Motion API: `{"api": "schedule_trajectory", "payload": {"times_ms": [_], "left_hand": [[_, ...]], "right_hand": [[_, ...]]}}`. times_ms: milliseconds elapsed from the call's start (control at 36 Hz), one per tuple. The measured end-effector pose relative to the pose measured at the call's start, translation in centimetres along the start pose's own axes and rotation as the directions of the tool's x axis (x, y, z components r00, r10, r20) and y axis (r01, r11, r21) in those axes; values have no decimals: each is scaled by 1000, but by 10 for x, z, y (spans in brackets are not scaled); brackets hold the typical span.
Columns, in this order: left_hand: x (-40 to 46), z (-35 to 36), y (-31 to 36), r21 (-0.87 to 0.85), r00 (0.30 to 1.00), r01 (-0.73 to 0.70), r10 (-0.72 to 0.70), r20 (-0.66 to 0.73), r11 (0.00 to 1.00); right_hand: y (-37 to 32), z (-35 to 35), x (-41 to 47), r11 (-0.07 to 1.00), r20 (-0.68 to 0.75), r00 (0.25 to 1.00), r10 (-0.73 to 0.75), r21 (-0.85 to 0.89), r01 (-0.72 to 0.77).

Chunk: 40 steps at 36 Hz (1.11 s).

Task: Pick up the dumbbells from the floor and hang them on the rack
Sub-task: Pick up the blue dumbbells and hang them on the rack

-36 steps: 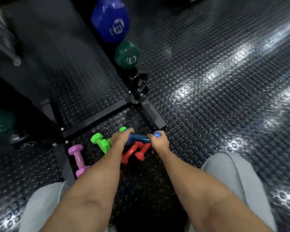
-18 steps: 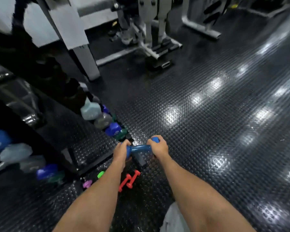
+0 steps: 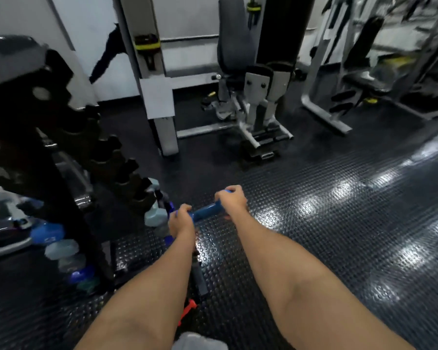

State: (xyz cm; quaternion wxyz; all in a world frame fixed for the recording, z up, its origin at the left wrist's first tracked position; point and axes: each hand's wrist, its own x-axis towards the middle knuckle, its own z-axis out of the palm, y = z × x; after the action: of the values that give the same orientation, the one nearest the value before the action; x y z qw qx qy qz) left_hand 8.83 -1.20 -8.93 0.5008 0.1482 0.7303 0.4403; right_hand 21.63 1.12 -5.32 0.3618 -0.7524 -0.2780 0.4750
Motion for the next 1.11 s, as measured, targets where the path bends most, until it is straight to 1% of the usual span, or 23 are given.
{"api": "schedule_trajectory", "payload": {"times_ms": [83,111,250,306,361,444,528,556,639,694,750,778,861,944,972,1056,1111], "left_hand": [[18,6,26,1,995,-77,77,-58,997],[24,5,36,-10,994,-78,77,-74,997],[48,-2,68,-122,983,-78,57,-173,989],[56,-5,74,-192,972,-87,40,-234,977],[66,-7,80,-271,946,-84,-9,-325,959],[71,-4,79,-363,884,-69,-111,-454,929],[76,7,84,-435,800,-98,-189,-569,895],[77,11,86,-470,778,-105,-222,-588,876],[89,18,93,-598,745,-144,-311,-590,789],[101,31,100,-623,693,-174,-355,-628,763],[108,26,100,-599,677,-168,-350,-648,783],[114,24,98,-600,653,-166,-369,-662,783],[126,30,103,-597,542,-150,-440,-716,788],[135,28,101,-607,474,-130,-489,-732,784],[135,26,100,-607,455,-122,-500,-737,785],[142,15,100,-638,417,-144,-538,-732,756],[146,10,99,-667,413,-143,-569,-712,731]], "right_hand": [[-31,20,18,999,28,999,-47,-2,47],[-40,27,22,999,42,998,-45,-9,46],[-76,61,38,1000,141,990,-26,-13,28],[-88,78,45,998,184,982,-37,-35,45],[-102,97,51,994,247,967,-54,-78,76],[-116,122,61,977,319,943,-96,-153,151],[-132,147,72,941,440,894,-88,-257,219],[-138,154,76,930,486,871,-73,-283,235],[-153,171,87,903,591,806,-31,-329,276],[-165,181,102,864,659,752,12,-385,324],[-165,187,100,855,680,733,15,-389,343],[-165,190,100,855,689,724,17,-385,347],[-171,202,109,825,734,678,43,-409,390],[-168,216,114,809,766,636,90,-429,402],[-166,218,114,810,768,632,101,-432,396],[-160,233,111,787,779,618,106,-446,427],[-157,241,107,769,791,607,75,-433,470]]}}
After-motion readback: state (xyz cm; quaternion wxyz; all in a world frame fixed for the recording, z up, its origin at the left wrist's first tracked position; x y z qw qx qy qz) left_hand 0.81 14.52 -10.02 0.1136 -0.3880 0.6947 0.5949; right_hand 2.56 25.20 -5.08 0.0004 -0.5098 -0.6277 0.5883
